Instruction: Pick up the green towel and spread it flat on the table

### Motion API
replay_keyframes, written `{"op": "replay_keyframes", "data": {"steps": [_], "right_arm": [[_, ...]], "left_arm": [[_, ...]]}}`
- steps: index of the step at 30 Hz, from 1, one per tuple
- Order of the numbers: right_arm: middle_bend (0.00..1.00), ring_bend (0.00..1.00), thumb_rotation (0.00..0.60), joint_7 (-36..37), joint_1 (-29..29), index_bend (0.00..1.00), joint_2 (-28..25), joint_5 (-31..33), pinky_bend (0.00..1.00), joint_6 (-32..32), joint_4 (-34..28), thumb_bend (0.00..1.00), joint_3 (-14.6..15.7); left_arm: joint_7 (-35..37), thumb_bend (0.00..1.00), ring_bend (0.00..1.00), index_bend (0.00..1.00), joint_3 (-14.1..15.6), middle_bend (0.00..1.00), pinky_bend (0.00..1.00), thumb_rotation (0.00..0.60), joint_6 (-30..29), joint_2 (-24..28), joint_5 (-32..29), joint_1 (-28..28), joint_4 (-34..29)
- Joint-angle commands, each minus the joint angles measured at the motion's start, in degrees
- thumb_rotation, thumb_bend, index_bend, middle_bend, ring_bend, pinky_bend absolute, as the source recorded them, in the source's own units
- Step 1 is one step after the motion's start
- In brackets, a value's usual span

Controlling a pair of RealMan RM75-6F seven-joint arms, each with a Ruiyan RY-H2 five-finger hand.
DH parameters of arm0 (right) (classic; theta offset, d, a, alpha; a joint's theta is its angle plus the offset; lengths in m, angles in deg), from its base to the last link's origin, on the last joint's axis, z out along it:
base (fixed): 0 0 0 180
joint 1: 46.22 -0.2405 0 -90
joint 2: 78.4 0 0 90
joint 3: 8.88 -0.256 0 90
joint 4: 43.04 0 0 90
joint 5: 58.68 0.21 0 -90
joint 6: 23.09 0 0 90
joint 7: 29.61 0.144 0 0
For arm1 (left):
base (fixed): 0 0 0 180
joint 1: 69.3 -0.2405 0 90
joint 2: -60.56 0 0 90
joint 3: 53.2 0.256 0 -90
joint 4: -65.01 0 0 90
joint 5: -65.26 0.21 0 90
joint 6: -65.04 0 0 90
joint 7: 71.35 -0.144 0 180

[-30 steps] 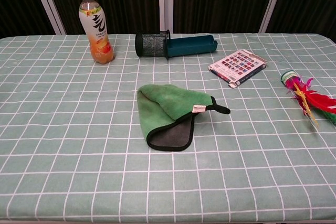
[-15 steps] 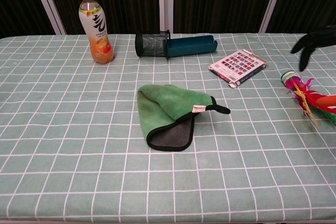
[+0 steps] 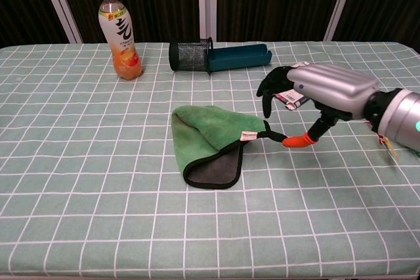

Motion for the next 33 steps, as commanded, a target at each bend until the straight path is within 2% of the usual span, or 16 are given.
{"op": "replay_keyframes", "data": {"steps": [1, 8, 16, 19, 25, 28, 33], "right_arm": [[0.2, 0.07, 0.596, -0.01, -2.88, 0.42, 4.5, 1.03, 0.16, -1.85, 4.87, 0.1, -0.37], [0.2, 0.07, 0.6, 1.94, -5.82, 0.42, 9.04, 1.27, 0.16, -1.96, 10.53, 0.12, -0.43], [0.2, 0.07, 0.6, 2.69, -7.51, 0.46, 9.78, 1.93, 0.16, -1.18, 13.41, 0.22, -0.47], [0.2, 0.08, 0.6, 2.93, -8.1, 0.5, 9.56, 2.43, 0.16, -1.44, 13.41, 0.28, -0.52], [0.23, 0.08, 0.6, 1.83, -9.43, 0.65, 9.56, 3.37, 0.16, -1.83, 12.99, 0.4, -0.93], [0.24, 0.08, 0.6, 1.21, -10.2, 0.71, 9.55, 4.03, 0.16, -2.11, 12.24, 0.42, -1.44], [0.25, 0.08, 0.6, -0.53, -11.49, 0.72, 8.5, 5.04, 0.16, -2.52, 9.62, 0.43, -2.52]], "left_arm": [[0.46, 0.1, 0.23, 0.34, -0.04, 0.28, 0.27, 0.6, 0.05, -0.2, -0.18, -0.05, 0.49], [0.98, 0.1, 0.23, 0.34, -0.06, 0.28, 0.27, 0.6, 0.25, -0.36, -0.35, -0.04, 1.19], [1.04, 0.1, 0.23, 0.34, -0.14, 0.28, 0.27, 0.6, 0.1, -0.34, -0.18, -0.02, 1.16], [0.93, 0.1, 0.23, 0.34, -0.14, 0.28, 0.27, 0.6, 0.17, -0.44, 0.03, 0.14, 1.12], [0.79, 0.1, 0.23, 0.34, -0.5, 0.28, 0.27, 0.6, 0.2, -0.63, 0.65, 0.78, 1.02], [1.41, 0.1, 0.23, 0.34, -0.87, 0.28, 0.27, 0.6, 0.39, -0.9, 0.76, 1.26, 0.92], [2.59, 0.1, 0.23, 0.34, -1.22, 0.28, 0.27, 0.6, 1.11, -1.35, 0.97, 2.13, 1.15]]}}
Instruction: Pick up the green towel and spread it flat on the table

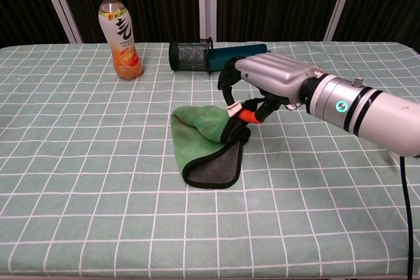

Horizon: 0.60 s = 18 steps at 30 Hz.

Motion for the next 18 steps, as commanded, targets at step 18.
{"op": "replay_keyframes", "data": {"steps": [18], "right_arm": [[0.26, 0.09, 0.6, -23.12, -10.3, 0.75, 3.24, 12.36, 0.16, 1.07, -7.36, 0.43, -13.77]], "left_arm": [[17.32, 0.07, 0.23, 0.37, -6.27, 0.29, 0.28, 0.6, 14.6, -5.96, -5.33, 11.44, -0.65]]}}
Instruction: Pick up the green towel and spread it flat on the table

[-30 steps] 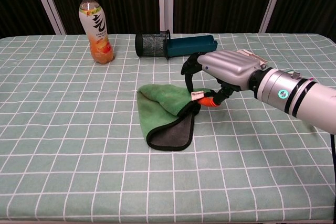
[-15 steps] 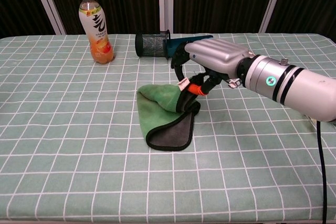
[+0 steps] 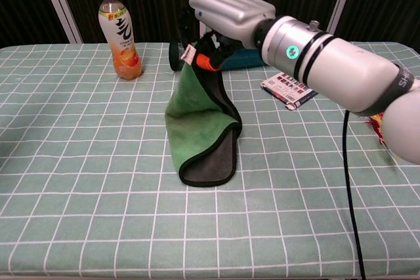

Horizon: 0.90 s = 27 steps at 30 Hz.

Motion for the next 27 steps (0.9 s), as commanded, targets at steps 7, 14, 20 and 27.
{"op": "replay_keyframes", "data": {"steps": [7, 14, 20, 27], "right_arm": [[0.25, 0.08, 0.6, -19.18, -6.55, 0.75, 1.06, 8.9, 0.16, 2.33, -3.64, 0.43, -6.56], [0.25, 0.07, 0.6, -24.54, -5.98, 0.75, -5.06, 11.3, 0.15, 5.65, -10.65, 0.43, -8.24], [0.25, 0.06, 0.6, -26.88, -6.05, 0.74, -10.34, 12.85, 0.13, 6.71, -17.74, 0.43, -9.1], [0.24, 0.04, 0.6, -32.5, -10.02, 0.74, -7.75, 17.15, 0.11, 5.56, -17.64, 0.43, -6.94]], "left_arm": [[6.58, 0.04, 0.23, 0.39, -2.62, 0.29, 0.28, 0.6, 9.91, -5.07, -5.49, 6.58, 0.6], [6.44, 0.03, 0.23, 0.39, -2.98, 0.29, 0.28, 0.6, 9.76, -6.09, -6.49, 7.38, 0.82], [6.44, 0.02, 0.23, 0.39, -2.53, 0.29, 0.29, 0.6, 10.36, -6.28, -7.45, 7.6, 0.14], [6.89, 0.01, 0.23, 0.4, -1.97, 0.29, 0.29, 0.6, 13.05, -7.26, -10.08, 8.21, -0.13]]}}
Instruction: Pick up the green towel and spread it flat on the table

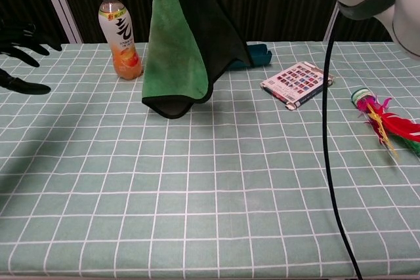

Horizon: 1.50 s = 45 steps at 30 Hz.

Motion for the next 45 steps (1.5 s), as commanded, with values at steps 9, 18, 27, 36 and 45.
{"op": "replay_keyframes", "data": {"steps": [9, 18, 27, 36, 45], "right_arm": [[0.24, 0.03, 0.6, -6.08, -7.43, 0.74, 12.62, 6.32, 0.07, 1.0, 10.09, 0.43, 3.78], [0.24, 0.02, 0.6, -4.3, -10.52, 0.74, 17.75, 7.98, 0.06, 2.61, 15.89, 0.43, 1.59], [0.23, 0.01, 0.6, -2.17, -13.31, 0.74, 21.72, 8.48, 0.04, 4.68, 21.84, 0.43, -1.04], [0.23, 0.02, 0.6, -1.31, -16.68, 0.74, 24.37, 9.39, 0.03, 5.53, 27.95, 0.42, -4.28], [0.23, 0.01, 0.6, -0.83, -16.71, 0.74, 24.86, 9.5, 0.03, 6.85, 27.59, 0.42, -4.15]], "left_arm": [[-1.94, 0.0, 0.23, 0.36, 0.08, 0.27, 0.3, 0.298, 7.06, -1.55, -7.79, 2.28, 0.09], [-7.91, 0.0, 0.23, 0.36, -0.16, 0.26, 0.3, 0.284, 6.56, -4.76, -9.98, 4.05, 2.04], [-14.97, 0.0, 0.23, 0.36, -1.03, 0.26, 0.3, 0.284, 7.47, -9.0, -13.44, 7.28, 3.66], [-21.57, 0.0, 0.23, 0.36, -2.22, 0.25, 0.3, 0.284, 8.49, -12.26, -18.45, 10.7, 5.12], [-26.9, 0.0, 0.23, 0.4, -2.39, 0.25, 0.31, 0.338, 6.53, -16.92, -22.21, 12.35, 8.15]]}}
